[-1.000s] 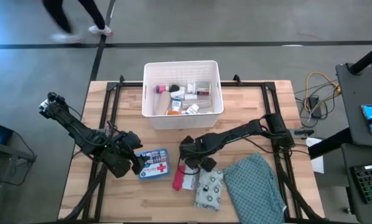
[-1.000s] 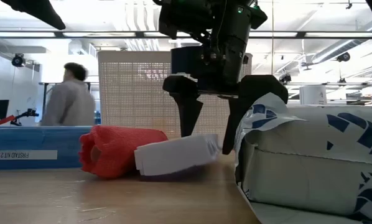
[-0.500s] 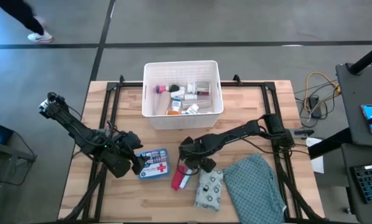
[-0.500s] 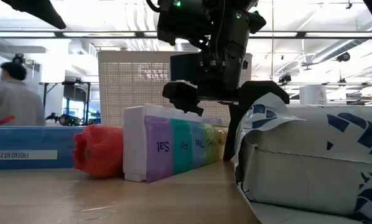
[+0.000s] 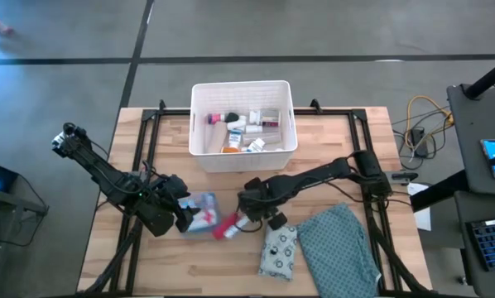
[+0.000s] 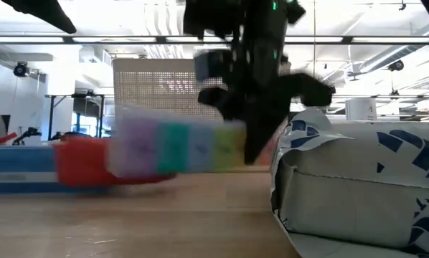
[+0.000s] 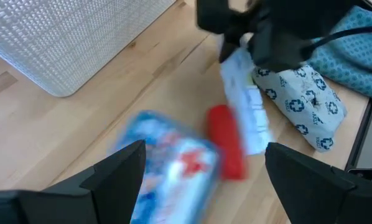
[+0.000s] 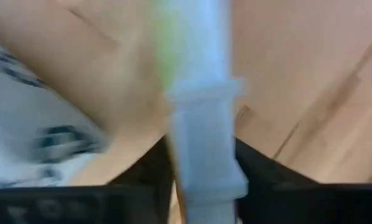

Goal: Pick & place medical supplies in basket/bin
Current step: Put the white organizer into the white bin, then put the red bandage into the white bin

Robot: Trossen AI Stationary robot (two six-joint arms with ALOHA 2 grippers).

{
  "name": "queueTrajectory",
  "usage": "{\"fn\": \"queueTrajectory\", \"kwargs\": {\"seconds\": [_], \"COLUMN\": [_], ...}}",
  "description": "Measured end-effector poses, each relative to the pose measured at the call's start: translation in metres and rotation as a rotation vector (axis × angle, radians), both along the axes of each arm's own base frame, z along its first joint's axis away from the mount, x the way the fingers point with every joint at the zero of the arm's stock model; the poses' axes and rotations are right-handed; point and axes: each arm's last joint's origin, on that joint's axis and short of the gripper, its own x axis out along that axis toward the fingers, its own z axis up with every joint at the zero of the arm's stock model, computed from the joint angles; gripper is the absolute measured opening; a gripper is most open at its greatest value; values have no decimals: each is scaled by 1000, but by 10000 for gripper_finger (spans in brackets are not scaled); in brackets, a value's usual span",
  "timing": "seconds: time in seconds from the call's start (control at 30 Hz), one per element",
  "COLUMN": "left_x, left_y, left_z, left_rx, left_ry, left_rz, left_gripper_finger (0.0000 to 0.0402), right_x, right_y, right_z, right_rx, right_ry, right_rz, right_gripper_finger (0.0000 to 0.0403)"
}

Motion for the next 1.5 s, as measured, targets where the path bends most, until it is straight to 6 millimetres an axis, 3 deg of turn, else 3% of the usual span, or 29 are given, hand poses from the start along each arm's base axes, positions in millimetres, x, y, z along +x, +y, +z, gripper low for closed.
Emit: {"fn": "queueTrajectory", "kwargs": {"seconds": [0.07, 0.17, 0.37, 0.47, 0.6, 0.7, 0.83, 0.97, 1.23, 1.5], "left_x": [0, 0, 0, 0, 1, 1, 1, 1, 1, 3], "left_y": [0, 0, 0, 0, 0, 0, -1, -1, 0, 20], "left_z": [0, 0, 0, 0, 0, 0, 1, 1, -6, -53], "left_rx": [0, 1, 5, 4, -2, -2, -7, -17, -6, -1], "left_ry": [0, 0, -2, -6, -11, -12, -17, -20, -2, 124], "left_rz": [0, 0, 3, 4, 3, 3, 3, 13, 18, 189], "left_gripper_finger": [306, 306, 306, 306, 306, 305, 300, 299, 299, 299], "right_x": [1, 3, 3, -1, -11, -19, -28, -35, -36, -46], "right_y": [1, 0, -10, -37, -99, -148, -208, -235, -229, -195], "right_z": [15, 49, 156, 201, 233, 233, 209, 195, 197, 227], "right_rx": [7, 25, 95, 53, -7, -7, -55, -46, 8, 11], "right_ry": [0, -30, -322, -477, -578, -565, -444, -358, -347, -430], "right_rz": [-34, -84, -199, -336, -626, -807, -971, -1048, -1030, -946], "right_gripper_finger": [92, 93, 93, 93, 93, 93, 104, 153, 267, 320]}}
